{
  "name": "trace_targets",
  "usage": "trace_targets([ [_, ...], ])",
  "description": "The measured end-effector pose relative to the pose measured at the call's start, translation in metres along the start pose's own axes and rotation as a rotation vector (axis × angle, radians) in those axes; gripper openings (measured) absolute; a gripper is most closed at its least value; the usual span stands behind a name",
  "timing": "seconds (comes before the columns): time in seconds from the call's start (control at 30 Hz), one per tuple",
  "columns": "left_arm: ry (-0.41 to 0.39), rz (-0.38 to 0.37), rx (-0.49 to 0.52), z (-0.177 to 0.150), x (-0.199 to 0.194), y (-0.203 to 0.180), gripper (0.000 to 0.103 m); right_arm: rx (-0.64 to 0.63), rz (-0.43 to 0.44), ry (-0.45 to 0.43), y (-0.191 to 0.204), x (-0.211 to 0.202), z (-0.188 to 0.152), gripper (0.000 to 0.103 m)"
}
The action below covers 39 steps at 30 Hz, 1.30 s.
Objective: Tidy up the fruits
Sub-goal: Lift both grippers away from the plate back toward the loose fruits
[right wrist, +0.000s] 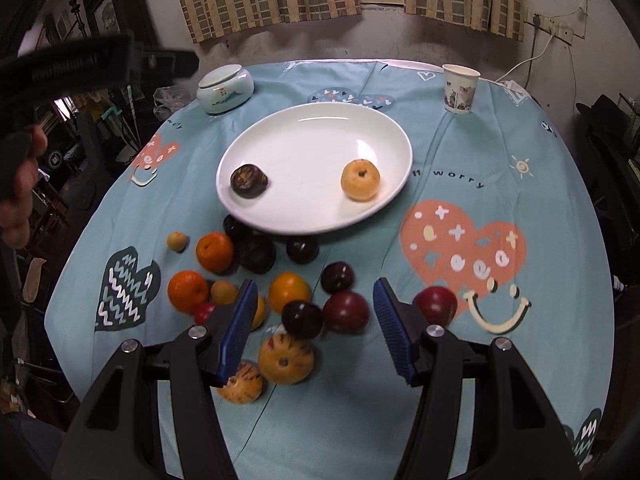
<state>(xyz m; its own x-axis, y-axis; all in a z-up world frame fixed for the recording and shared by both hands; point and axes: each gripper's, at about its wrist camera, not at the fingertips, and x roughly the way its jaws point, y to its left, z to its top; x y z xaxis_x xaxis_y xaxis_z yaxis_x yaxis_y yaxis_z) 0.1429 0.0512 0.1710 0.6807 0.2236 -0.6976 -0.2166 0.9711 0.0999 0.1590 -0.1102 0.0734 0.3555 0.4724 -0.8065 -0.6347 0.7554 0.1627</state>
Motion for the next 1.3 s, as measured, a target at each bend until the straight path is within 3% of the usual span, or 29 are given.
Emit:
trace_targets([
  [0.2,-0.027,0.013,-0.004,-0.005,-0.027,-0.001,0.075,-0.036,0.01,-0.012,0.02,-0.013,-0.012,0.061],
  [0.5,-0.039,0.033,-0.017,-0.013,-0.047,0.004,0.076,-0.068,0.023,-0.011,0.035,-0.018,-0.019,0.062],
  [1.3,-0.031,0.041,-0.023,-0.016,-0.049,0.005,0.077,-0.087,0.036,0.014,0.043,-0.012,-0.023,0.062],
])
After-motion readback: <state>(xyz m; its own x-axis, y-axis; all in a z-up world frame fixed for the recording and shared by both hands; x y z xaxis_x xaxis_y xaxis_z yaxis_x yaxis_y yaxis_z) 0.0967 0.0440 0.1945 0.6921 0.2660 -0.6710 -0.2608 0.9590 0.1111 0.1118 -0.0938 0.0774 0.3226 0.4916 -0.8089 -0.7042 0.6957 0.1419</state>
